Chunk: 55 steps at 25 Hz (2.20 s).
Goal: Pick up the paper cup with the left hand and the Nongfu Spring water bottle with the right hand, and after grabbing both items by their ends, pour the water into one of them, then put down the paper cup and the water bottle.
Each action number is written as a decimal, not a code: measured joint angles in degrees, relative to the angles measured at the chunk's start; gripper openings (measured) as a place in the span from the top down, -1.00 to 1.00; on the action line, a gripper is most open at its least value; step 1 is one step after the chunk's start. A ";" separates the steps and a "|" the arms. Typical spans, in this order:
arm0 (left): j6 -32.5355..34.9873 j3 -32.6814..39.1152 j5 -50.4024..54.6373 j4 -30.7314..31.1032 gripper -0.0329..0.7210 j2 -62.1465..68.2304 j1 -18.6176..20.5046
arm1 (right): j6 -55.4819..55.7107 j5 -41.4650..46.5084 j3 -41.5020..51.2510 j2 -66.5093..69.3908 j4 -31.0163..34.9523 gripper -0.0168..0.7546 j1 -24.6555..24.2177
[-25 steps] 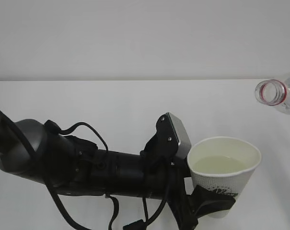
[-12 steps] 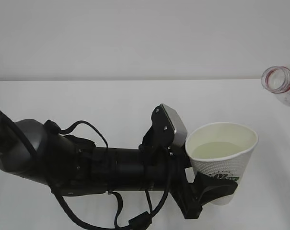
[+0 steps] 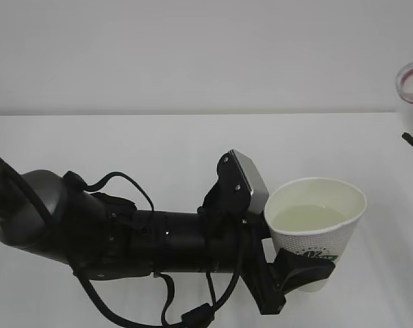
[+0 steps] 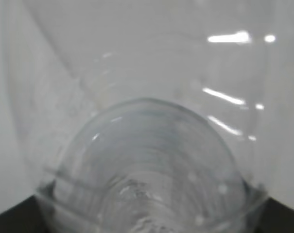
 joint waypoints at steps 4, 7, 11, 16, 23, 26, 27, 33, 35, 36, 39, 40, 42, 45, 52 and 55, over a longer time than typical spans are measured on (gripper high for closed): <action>1.72 0.00 2.14 -2.93 -0.41 0.00 0.00 | 8.95 0.00 0.00 0.00 0.00 -0.25 0.00; 2.68 0.00 2.72 -4.69 -0.41 0.05 0.00 | 16.43 -0.05 0.00 0.00 0.00 -0.25 0.00; 3.76 0.00 2.99 -5.30 -0.41 0.05 0.00 | 24.55 -0.43 0.00 0.00 0.00 -0.25 0.00; 4.28 0.00 4.65 -7.33 -0.41 0.05 0.00 | 35.55 -0.85 0.00 0.00 0.00 -0.25 0.00; 4.78 0.00 6.04 -9.54 -0.41 0.05 0.58 | 47.66 -0.85 0.00 0.00 0.00 -0.25 0.00; 4.82 0.00 6.04 -10.66 -0.41 0.05 0.58 | 49.13 -0.85 0.00 0.00 0.00 -0.25 0.00; 4.82 0.00 6.04 -10.66 -0.41 0.05 0.58 | 49.29 -0.85 0.00 0.00 0.00 -0.25 0.00; 4.91 0.00 6.04 -10.66 -0.41 0.05 1.16 | 49.52 -2.37 0.00 5.51 0.00 -0.25 0.00; 4.91 0.00 6.04 -10.74 -0.41 0.05 1.81 | 49.63 -5.91 0.00 8.04 0.00 -0.25 0.00; 4.91 0.00 6.04 -10.87 -0.41 0.05 2.13 | 49.63 -7.81 0.00 9.58 0.00 -0.25 0.00; 4.91 0.00 6.04 -10.99 -0.41 0.05 2.96 | 49.63 -14.21 0.00 14.54 0.71 -0.24 0.00; 4.91 0.00 6.04 -10.99 -0.41 0.05 3.26 | 49.63 -15.66 0.00 16.15 1.06 -0.24 0.00; 4.91 0.00 6.04 -10.99 -0.41 0.05 3.64 | 49.63 -19.39 0.00 20.04 1.86 -0.24 0.00; 4.91 0.00 6.04 -10.99 -0.41 0.05 4.11 | 49.63 -25.01 0.00 25.29 3.19 -0.24 0.00; 5.04 0.00 6.04 -10.99 -0.41 0.05 4.31 | 46.39 -29.20 -1.23 33.76 8.58 -0.24 0.00; 5.30 0.00 6.04 -10.99 -0.41 0.05 4.31 | 45.18 -29.44 -2.89 35.70 9.04 -0.24 0.00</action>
